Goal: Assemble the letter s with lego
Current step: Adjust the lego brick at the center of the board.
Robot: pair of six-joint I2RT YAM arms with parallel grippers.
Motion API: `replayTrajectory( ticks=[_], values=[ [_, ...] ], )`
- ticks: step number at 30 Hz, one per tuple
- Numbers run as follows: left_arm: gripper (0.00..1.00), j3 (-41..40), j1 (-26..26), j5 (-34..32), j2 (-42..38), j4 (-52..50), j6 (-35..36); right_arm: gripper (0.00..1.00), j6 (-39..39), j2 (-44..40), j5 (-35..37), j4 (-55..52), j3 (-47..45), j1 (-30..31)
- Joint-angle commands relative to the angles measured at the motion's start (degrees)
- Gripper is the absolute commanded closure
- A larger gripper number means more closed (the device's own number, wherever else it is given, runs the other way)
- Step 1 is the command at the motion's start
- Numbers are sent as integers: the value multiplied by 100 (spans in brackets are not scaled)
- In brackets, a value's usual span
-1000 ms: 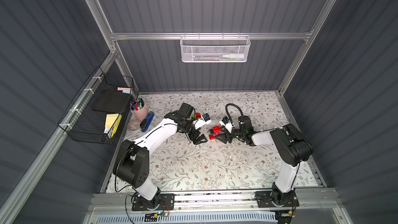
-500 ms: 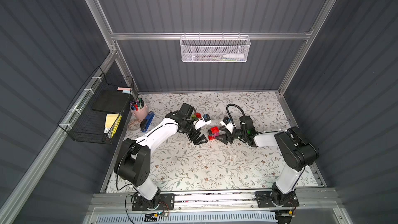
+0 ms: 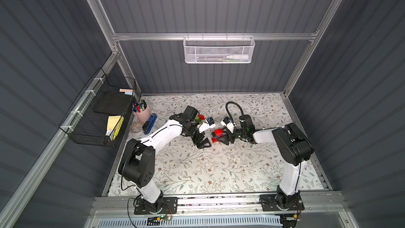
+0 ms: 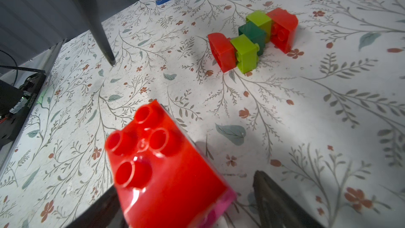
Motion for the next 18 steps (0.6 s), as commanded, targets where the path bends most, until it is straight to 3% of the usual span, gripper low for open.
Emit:
replayTrajectory(
  ticks=[1,18],
  values=[
    [1,177,34,180,106,-205,153,15,-148,147,-428,-144,188,34],
    [1,195,34,238,181,-328,215,24,-477,-58,-627,-419,10,97]
  ],
)
